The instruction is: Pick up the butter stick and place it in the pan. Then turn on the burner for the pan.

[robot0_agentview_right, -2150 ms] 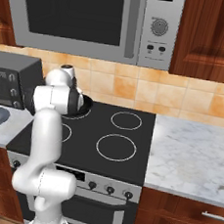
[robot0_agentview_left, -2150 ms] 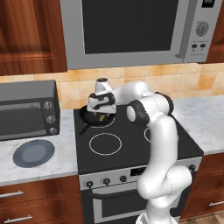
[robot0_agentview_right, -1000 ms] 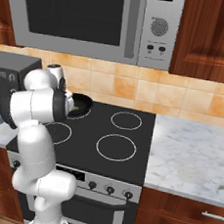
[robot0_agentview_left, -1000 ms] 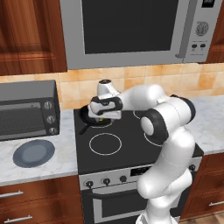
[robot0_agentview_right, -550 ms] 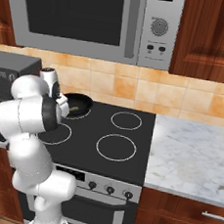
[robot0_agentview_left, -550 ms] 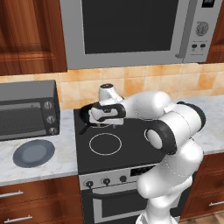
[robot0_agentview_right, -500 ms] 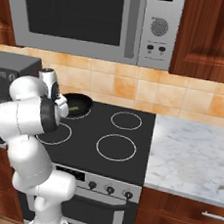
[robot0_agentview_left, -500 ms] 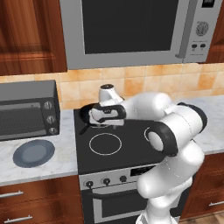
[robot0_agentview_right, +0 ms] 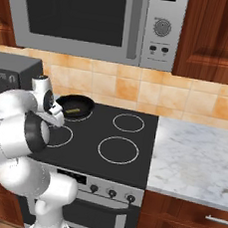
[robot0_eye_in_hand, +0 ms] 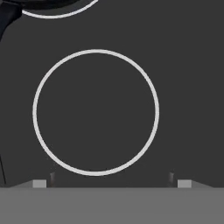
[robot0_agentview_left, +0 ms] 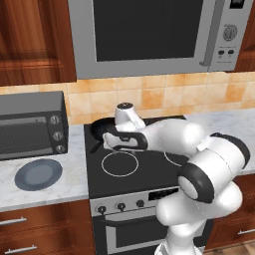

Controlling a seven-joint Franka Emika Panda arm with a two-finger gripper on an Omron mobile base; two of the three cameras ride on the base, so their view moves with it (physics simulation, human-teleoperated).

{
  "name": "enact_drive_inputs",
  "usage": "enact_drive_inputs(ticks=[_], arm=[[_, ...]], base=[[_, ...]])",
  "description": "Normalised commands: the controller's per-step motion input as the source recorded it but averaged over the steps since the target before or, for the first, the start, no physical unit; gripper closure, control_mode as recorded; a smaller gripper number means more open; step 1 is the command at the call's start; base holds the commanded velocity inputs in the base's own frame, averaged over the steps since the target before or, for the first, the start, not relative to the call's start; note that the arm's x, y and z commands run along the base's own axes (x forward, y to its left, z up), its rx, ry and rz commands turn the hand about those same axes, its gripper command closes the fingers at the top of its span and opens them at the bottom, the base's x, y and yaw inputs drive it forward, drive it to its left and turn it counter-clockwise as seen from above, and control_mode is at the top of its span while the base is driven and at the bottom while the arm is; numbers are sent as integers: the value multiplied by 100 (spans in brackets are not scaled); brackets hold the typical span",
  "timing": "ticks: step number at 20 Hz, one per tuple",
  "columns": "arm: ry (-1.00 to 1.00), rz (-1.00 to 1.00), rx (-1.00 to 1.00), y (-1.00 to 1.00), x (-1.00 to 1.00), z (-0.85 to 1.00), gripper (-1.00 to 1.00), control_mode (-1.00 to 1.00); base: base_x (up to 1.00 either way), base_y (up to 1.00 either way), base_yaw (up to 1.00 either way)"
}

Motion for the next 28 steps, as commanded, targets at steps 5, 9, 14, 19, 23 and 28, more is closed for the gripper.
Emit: enact_drive_inputs(ticks=[5,9,14,19,23,28], arm=[[0,0,0,0,-43,0,-100,-100],[-7,0,0,0,-36,-7,-100,-100],[-11,1,0,0,-34,-5,-100,-100],[-10,1,0,0,-33,-9,-100,-100],[-14,2,0,1,-30,-19,-100,-100],[-15,3,0,2,-26,-19,-100,-100]], base=[[0,0,0],[0,0,0],[0,0,0],[0,0,0],[0,0,0],[0,0,0]])
